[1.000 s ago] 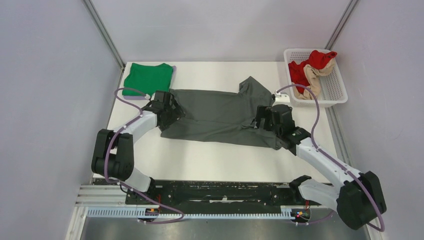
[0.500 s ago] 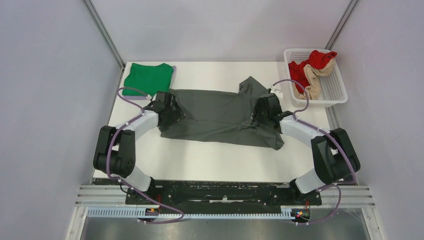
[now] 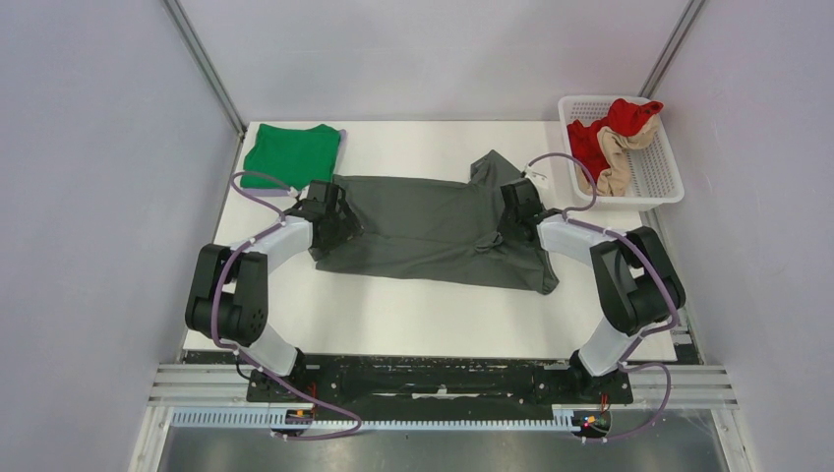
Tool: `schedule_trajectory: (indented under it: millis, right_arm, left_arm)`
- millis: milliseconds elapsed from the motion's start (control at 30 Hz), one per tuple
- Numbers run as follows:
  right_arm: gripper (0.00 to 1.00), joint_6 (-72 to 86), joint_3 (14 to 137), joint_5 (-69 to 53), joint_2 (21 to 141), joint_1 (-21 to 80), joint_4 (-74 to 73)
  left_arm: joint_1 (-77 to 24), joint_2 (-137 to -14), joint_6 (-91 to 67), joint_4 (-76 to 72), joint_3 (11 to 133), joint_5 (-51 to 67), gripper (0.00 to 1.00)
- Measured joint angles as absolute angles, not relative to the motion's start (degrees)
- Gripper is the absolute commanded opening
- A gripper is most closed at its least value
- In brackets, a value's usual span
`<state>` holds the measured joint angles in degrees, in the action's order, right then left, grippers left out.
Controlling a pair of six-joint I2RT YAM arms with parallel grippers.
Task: Fold and stack the t-shirts
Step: Fold the flattened tshirt in 1/3 of the way
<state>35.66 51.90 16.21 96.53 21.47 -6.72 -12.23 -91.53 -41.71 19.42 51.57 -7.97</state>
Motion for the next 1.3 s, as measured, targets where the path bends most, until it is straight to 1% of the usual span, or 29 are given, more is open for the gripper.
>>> schedule_trajectory:
  millis: [33, 100, 233, 267, 300, 367, 400, 433, 467, 500, 633, 667, 767, 900, 1000, 1133, 1300]
  right_arm:
    - [0.01, 35.35, 52.6, 16.43, 96.92, 21.47, -6.63]
    - [0.0, 34.37, 53.89, 16.6, 97.38, 21.47, -6.39]
    - [0.0, 30.33, 56.86, 15.97, 98.04, 21.52, -7.09]
    - [0.04, 28.67, 57.95, 15.51, 98.48, 21.56, -7.42]
    - [0.1, 26.89, 59.2, 15.09, 99.13, 21.67, -7.84]
    - [0.39, 23.86, 61.84, 14.81, 100.68, 22.11, -8.84]
    - [0.51, 22.55, 63.13, 14.79, 101.54, 22.44, -9.41]
    - [0.65, 21.15, 64.47, 14.9, 102.41, 22.81, -10.26]
    - [0.72, 20.53, 65.36, 15.14, 103.07, 23.05, -10.98]
    - [0.77, 19.59, 66.13, 15.51, 103.63, 23.4, -11.97]
    - [0.95, 18.98, 66.74, 17.72, 103.85, 23.92, -14.98]
    - [0.98, 18.92, 66.72, 18.13, 103.66, 23.9, -15.46]
    - [0.98, 18.72, 65.3, 18.46, 101.23, 23.83, -15.81]
    - [0.98, 18.74, 59.55, 17.61, 92.73, 23.83, -15.0]
    - [0.98, 18.83, 51.77, 12.64, 84.49, 23.83, -10.9]
    - [0.98, 18.83, 40.07, 3.46, 76.75, 23.86, -5.82]
    - [0.98, 18.76, 33.93, -1.17, 76.27, 23.46, -4.16]
  left_arm:
    - [-12.23, -91.53, -41.54, 19.46, 51.57, -8.16, 1.0]
    - [-12.23, -91.53, -41.43, 19.59, 51.57, -8.69, 1.0]
    - [-12.23, -91.53, -41.36, 19.62, 51.57, -9.02, 1.0]
    - [-12.23, -91.53, -41.34, 19.62, 51.57, -9.04, 1.0]
    - [-12.23, -91.53, -41.32, 19.62, 51.57, -9.08, 1.0]
    - [-12.23, -91.53, -41.32, 19.62, 51.57, -9.13, 1.0]
    - [-12.23, -91.53, -41.3, 19.62, 51.57, -9.13, 1.0]
    - [-12.23, -91.53, -41.3, 19.62, 51.57, -9.13, 1.0]
    - [-12.23, -91.53, -41.3, 19.64, 51.57, -9.13, 1.0]
    - [-12.23, -91.53, -41.3, 19.66, 51.57, -9.15, 1.0]
    - [-12.23, -91.5, -41.3, 19.99, 51.7, -9.37, 1.0]
    - [-12.23, -91.48, -41.28, 20.08, 51.77, -9.47, 1.0]
    - [-12.23, -91.26, -41.3, 20.23, 51.81, -9.98, 1.0]
    - [-12.23, -90.08, -41.3, 20.56, 51.83, -10.15, 1.0]
    - [-12.23, -88.92, -41.32, 20.38, 51.92, -9.89, 1.0]
    - [-12.25, -87.94, -41.34, 18.85, 51.88, -8.84, 1.0]
    - [-12.25, -87.99, -41.36, 16.84, 50.39, -8.58, 1.0]
